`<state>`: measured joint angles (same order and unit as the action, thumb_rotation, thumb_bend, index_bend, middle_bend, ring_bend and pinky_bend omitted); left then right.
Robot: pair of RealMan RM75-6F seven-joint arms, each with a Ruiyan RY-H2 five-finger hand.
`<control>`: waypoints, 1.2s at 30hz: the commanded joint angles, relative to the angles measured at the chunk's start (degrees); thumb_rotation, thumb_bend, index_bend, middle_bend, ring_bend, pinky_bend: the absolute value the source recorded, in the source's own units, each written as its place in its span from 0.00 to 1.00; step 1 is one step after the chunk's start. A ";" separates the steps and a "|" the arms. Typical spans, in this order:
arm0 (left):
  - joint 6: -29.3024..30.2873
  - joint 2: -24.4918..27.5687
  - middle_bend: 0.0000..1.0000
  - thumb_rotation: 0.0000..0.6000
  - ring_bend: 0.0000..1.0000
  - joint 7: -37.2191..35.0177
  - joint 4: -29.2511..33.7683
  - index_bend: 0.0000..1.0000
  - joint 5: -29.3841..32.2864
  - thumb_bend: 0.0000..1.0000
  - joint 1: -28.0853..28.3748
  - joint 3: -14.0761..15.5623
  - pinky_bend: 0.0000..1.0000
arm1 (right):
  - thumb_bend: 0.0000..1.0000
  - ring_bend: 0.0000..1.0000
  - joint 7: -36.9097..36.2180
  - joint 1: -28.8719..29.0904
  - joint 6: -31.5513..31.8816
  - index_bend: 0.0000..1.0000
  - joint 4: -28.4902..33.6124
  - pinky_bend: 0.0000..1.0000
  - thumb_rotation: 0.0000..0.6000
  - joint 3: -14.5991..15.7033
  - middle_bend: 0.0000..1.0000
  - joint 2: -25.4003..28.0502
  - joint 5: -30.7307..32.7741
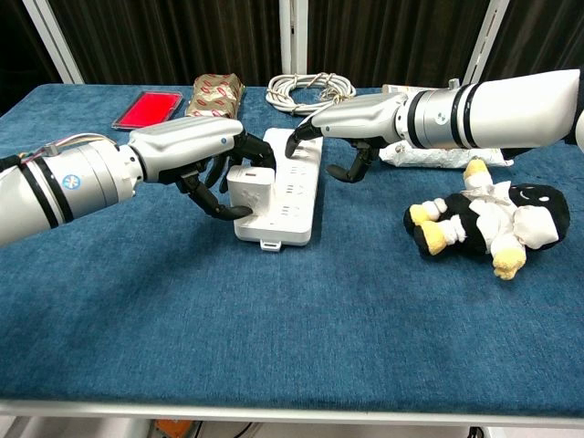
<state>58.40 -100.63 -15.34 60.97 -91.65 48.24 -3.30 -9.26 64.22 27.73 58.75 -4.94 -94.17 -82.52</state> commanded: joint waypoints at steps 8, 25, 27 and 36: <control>3.98 -1.96 0.73 1.00 0.61 -3.67 -3.76 0.67 -0.88 0.54 -1.08 0.54 0.65 | 0.55 0.00 1.08 0.31 -0.29 0.17 0.09 0.00 1.00 0.10 0.15 -0.26 0.55; 8.62 -4.64 0.74 1.00 0.62 -8.55 -8.11 0.69 -1.63 0.56 -2.07 0.72 0.67 | 0.55 0.00 3.10 0.39 -0.38 0.17 0.78 0.00 1.00 0.08 0.16 -0.17 1.68; 9.50 -4.76 0.74 1.00 0.62 -9.12 -8.30 0.69 -1.67 0.56 -2.29 0.60 0.67 | 0.55 0.00 3.35 0.38 -0.25 0.17 1.14 0.00 1.00 -0.04 0.16 0.07 1.83; 16.38 -2.28 0.69 1.00 0.56 -7.29 -8.04 0.63 0.57 0.56 -6.95 -1.08 0.63 | 0.54 0.00 3.47 -1.20 4.62 0.17 6.16 0.00 1.00 -1.58 0.16 4.11 1.88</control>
<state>74.08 -103.88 -23.85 52.76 -91.93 42.43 -4.13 -5.73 63.63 30.98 63.48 -6.01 -91.31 -80.58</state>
